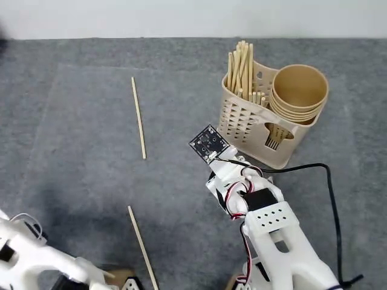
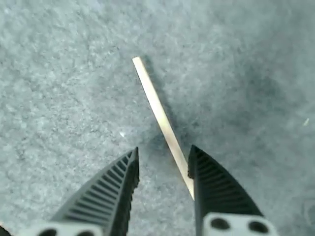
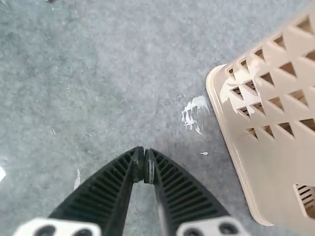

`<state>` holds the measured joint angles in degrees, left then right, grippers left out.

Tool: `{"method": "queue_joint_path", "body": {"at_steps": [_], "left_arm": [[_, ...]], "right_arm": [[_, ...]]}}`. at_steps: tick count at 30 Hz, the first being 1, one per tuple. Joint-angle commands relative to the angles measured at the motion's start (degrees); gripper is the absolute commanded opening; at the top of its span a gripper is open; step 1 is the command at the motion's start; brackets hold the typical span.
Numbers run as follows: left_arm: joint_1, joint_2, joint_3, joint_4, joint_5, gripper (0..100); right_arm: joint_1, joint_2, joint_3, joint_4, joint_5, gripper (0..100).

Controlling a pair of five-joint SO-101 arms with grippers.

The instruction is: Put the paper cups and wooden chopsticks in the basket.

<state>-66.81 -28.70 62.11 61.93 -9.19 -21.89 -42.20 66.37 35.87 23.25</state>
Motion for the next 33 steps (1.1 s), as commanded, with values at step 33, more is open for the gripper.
{"method": "queue_joint_path", "body": {"at_steps": [33], "left_arm": [[8.97, -2.37, 10.68, -13.63, -0.26, 1]], "right_arm": [[-0.04, -1.63, -0.26, -1.01, 0.35, 1.5]]}}
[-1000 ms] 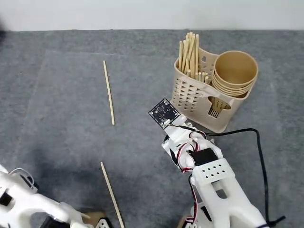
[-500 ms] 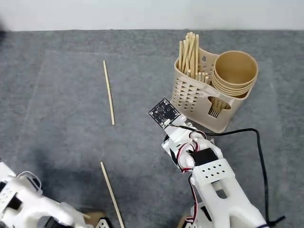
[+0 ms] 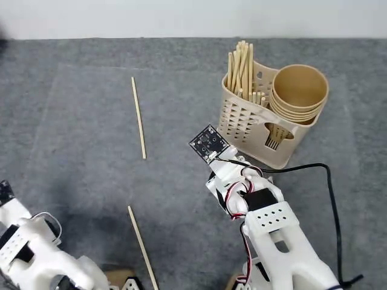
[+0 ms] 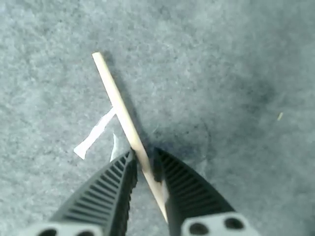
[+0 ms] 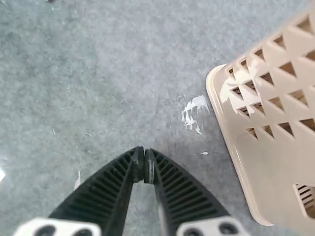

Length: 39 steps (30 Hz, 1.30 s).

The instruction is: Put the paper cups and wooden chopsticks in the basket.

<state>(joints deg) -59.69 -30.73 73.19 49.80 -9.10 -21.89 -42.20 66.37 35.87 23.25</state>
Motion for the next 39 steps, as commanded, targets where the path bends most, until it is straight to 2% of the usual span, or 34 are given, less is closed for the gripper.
{"method": "queue_joint_path", "body": {"at_steps": [1, 3, 16, 20, 30, 39], "left_arm": [[3.43, -0.35, -0.57, -1.49, -0.26, 1], [6.68, -0.35, -1.54, -1.41, 1.49, 1], [28.22, -0.26, -15.87, -1.67, 25.58, 1], [35.69, 0.09, -20.97, -1.76, 30.95, 1], [49.85, 0.00, -36.35, -2.46, 38.33, 1], [58.73, 0.09, -50.42, -16.44, 40.35, 1]], "right_arm": [[-0.04, -1.63, -0.26, -1.01, 0.35, 1.5], [-0.04, -1.63, -0.26, -1.01, 0.35, 1.5], [-0.04, -1.63, -0.26, -1.01, 0.53, 1.5], [-0.04, -1.71, -0.26, -1.01, 0.53, 1.5], [-0.04, -1.71, -0.26, -1.01, 0.62, 1.5], [-0.04, -1.71, -0.26, -1.01, 0.62, 1.5]]}}
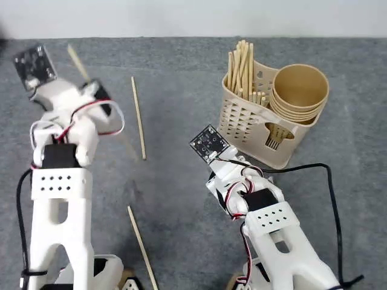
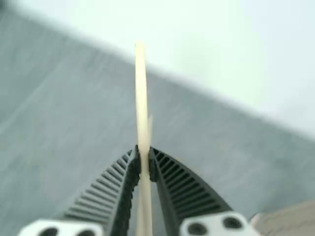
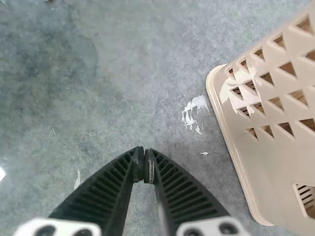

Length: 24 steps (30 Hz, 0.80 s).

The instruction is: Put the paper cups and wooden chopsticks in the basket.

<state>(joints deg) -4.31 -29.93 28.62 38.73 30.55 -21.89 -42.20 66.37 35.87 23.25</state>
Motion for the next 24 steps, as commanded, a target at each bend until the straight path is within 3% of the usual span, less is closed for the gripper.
{"method": "queue_joint_path", "body": {"at_steps": [1, 8, 13, 24], "left_arm": [[4.75, -0.70, -6.81, -7.56, 0.70, 1], [14.95, 0.88, -7.87, -28.92, -0.18, 1], [21.01, 8.26, -10.24, -41.05, -5.80, 1], [25.58, 24.70, -25.71, -42.46, -8.35, 1]], "right_arm": [[-0.04, -1.71, -0.26, -1.01, 0.62, 1.5], [-0.04, -1.54, -0.26, -1.10, 0.62, 1.5], [-0.04, -1.36, -0.26, -1.10, 0.62, 1.5], [-0.13, -1.36, -0.26, -1.10, 0.62, 1.5]]}}
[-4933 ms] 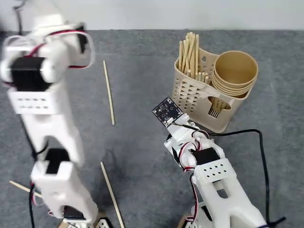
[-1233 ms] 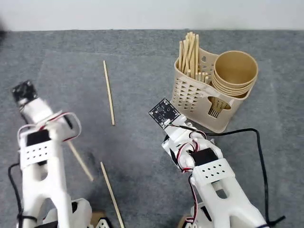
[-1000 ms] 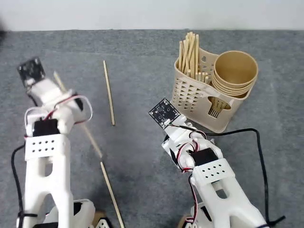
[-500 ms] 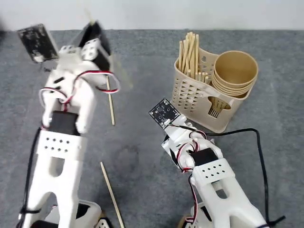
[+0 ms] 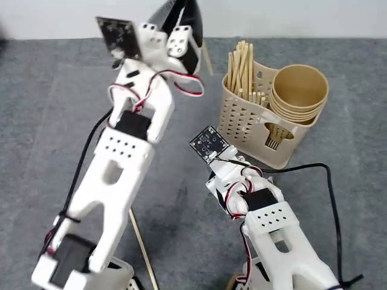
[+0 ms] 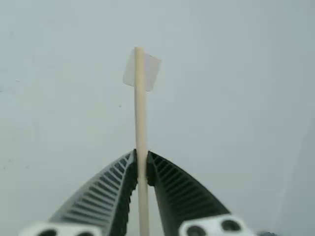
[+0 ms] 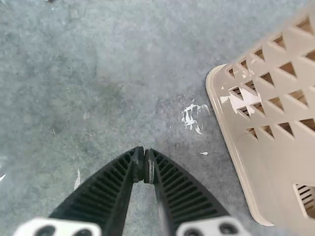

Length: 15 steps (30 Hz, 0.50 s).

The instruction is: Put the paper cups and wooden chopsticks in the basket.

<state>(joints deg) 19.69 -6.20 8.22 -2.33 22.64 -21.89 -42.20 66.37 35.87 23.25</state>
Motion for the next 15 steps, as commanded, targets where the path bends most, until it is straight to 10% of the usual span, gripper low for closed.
{"method": "queue_joint_path", "body": {"at_steps": [1, 15], "left_arm": [[2.29, 1.76, -5.93, -1.41, -0.44, 1], [6.33, 3.08, -6.02, 5.63, -0.88, 1]], "right_arm": [[-0.13, -1.36, -0.26, -1.10, 0.62, 1.5], [-0.13, -1.54, -0.26, -1.10, 0.62, 1.5]]}}
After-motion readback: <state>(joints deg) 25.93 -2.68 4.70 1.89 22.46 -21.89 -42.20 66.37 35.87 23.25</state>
